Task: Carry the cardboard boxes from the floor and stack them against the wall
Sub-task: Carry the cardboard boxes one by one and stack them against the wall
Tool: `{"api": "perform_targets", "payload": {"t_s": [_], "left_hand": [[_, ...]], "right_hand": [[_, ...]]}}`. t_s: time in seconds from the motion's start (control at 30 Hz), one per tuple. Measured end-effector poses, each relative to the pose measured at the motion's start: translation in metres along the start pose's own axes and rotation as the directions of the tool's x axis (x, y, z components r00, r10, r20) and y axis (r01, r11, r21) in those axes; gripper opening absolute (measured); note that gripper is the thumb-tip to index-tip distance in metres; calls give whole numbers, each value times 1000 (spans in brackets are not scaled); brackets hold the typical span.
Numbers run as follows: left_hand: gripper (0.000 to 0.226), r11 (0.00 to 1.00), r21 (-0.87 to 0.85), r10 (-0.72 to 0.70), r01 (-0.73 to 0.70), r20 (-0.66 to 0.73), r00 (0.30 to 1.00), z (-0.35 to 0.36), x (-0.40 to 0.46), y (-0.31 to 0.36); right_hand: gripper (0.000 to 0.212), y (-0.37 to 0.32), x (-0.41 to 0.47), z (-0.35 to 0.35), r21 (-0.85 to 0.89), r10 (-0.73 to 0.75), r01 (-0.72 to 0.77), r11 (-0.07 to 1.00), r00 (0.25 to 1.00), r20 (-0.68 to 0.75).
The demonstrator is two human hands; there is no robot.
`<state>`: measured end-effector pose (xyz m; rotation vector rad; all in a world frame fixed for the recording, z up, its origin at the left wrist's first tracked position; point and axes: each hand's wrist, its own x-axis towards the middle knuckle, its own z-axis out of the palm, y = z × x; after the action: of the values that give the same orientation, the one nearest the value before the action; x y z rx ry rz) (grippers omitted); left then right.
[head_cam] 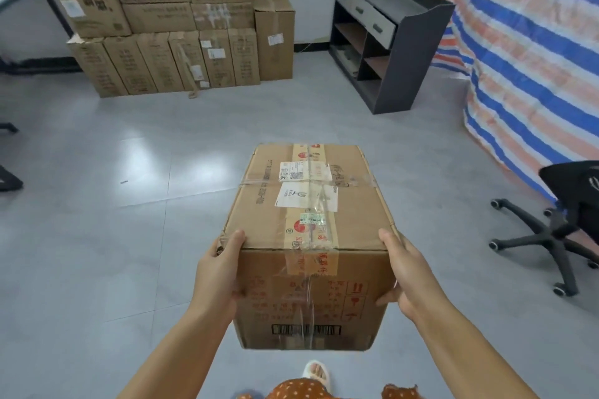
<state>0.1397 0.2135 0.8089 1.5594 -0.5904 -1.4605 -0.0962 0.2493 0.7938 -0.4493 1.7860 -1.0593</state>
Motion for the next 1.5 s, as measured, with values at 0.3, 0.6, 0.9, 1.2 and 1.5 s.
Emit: {"api": "perform_targets", "payload": {"t_s": [0.3,0.6,0.9,1.2,1.5], "left_hand": [[8,998,-61,21,-26,-80,997,62,143,83],[13,1000,-23,13,-14,-40,999,82,330,214],[11,992,-37,120,-121,-38,992,115,479,329],[12,979,-81,175,-184,-109,979,189,642,417],[12,948,-108,272,-298,-207,940,275,789,535]], "right_hand": [[20,-111,144,74,-49,-39,44,998,995,95],[24,-236,288,216,-59,-23,30,998,992,127],[18,-356,395,323,-26,-102,107,994,985,142],[17,-479,552,406,-45,-160,173,984,965,208],[20,-643,697,480,-20,-268,288,957,913,306]]}}
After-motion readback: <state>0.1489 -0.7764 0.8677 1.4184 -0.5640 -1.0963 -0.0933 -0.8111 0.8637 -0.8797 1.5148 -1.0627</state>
